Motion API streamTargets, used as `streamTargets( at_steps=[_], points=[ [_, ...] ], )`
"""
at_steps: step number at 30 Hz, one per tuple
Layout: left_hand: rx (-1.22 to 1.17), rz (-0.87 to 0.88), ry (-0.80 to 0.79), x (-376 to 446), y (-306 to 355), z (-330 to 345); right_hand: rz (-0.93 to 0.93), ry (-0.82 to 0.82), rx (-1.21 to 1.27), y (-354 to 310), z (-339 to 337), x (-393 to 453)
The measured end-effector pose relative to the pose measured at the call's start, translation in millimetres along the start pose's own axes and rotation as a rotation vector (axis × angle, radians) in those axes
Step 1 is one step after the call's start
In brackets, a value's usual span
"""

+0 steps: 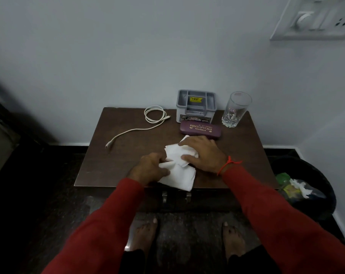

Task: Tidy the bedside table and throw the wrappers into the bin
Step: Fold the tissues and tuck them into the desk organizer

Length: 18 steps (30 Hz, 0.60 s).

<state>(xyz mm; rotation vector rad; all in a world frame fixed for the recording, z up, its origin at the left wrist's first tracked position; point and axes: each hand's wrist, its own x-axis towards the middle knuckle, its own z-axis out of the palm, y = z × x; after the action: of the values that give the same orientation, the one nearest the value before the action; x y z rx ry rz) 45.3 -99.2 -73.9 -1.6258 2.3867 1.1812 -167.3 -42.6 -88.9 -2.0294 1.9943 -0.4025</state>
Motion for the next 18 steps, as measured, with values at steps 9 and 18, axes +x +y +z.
streamTargets(
  at_steps=[9,18],
  points=[
    [-0.606,-0.024,0.339,-6.8,-3.4,-35.4,0.154,0.180,0.043,-0.8,13.0,4.6],
    [-1.176,-0.087,0.423,-4.2,31.2,-18.0,0.318,0.062,1.770,-45.2,-36.8,0.1]
  ],
)
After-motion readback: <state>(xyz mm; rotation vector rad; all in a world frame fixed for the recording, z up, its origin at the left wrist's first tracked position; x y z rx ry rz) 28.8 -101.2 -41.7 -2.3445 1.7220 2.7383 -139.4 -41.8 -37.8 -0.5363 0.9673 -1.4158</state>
